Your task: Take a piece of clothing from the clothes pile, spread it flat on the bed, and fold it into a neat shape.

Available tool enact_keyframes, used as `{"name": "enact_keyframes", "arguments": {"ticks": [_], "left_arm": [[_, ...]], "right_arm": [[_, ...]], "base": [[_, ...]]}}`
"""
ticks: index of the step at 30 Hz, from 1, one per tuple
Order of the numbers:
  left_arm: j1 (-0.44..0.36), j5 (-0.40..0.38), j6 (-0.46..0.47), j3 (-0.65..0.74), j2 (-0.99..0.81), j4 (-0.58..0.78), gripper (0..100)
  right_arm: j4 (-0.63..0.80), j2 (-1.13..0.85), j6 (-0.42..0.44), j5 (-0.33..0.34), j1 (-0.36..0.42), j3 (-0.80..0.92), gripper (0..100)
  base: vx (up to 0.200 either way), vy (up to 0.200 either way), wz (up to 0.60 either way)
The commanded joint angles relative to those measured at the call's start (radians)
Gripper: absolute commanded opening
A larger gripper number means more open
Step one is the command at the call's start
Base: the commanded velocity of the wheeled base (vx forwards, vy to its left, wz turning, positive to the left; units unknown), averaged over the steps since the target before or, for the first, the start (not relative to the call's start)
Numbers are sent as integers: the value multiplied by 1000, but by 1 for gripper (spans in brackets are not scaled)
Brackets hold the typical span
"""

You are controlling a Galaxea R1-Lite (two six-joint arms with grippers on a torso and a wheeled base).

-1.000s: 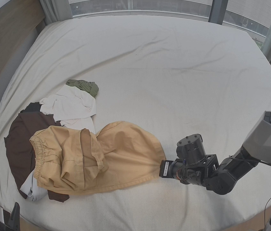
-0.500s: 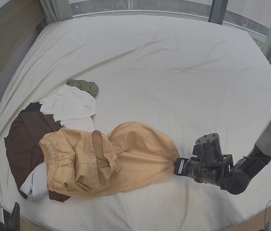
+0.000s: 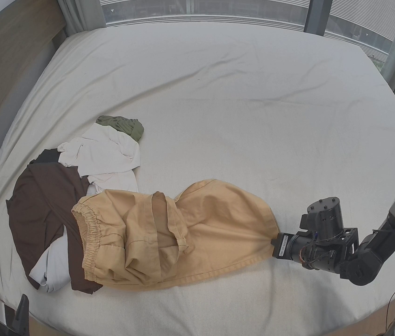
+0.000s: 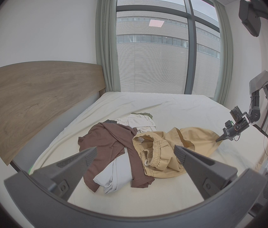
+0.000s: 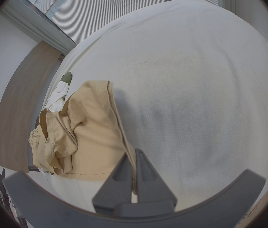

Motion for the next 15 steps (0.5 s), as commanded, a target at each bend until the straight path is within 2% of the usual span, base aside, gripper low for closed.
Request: {"name": "enact_keyframes", "arguments": {"ticks": [1,15], "left_arm": [[0,2,-1,18,-16,-1,100],[0,0,1,18,-16,-1,100]], "right_arm": [[-34,-26,-1,1,-24,52,0],[-142,-25,-4,19,-70,226,0]], "base": [[0,0,0],[0,0,0]]}}
